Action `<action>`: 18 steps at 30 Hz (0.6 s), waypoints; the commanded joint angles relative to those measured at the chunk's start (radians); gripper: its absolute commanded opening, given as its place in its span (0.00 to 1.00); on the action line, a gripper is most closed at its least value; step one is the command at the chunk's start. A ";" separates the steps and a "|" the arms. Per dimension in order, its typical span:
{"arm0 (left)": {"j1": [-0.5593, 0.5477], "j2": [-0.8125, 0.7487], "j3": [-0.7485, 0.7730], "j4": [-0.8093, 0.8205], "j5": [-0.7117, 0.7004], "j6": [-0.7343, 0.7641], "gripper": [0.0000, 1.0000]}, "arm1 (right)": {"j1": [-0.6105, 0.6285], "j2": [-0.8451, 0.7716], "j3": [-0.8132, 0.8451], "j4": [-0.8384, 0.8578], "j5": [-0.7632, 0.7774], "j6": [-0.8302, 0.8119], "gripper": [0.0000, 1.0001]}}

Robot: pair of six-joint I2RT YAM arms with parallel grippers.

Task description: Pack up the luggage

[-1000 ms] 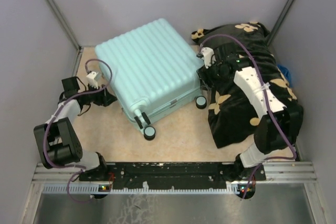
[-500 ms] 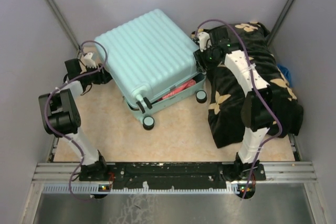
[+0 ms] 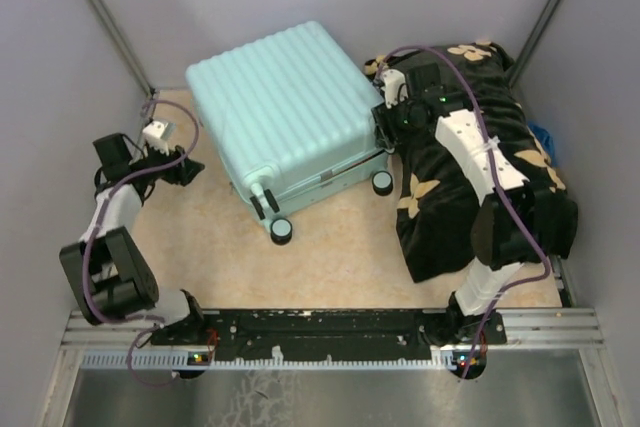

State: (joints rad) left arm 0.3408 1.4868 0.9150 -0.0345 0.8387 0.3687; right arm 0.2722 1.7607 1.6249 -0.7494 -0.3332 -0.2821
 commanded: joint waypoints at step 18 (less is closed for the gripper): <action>-0.257 -0.540 -0.607 0.342 -0.224 0.214 0.62 | -0.004 -0.149 -0.158 0.107 -0.106 0.040 0.00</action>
State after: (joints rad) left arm 0.1406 1.0050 0.3706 0.1001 0.7822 0.6197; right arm 0.2584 1.6375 1.4651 -0.6769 -0.3428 -0.1970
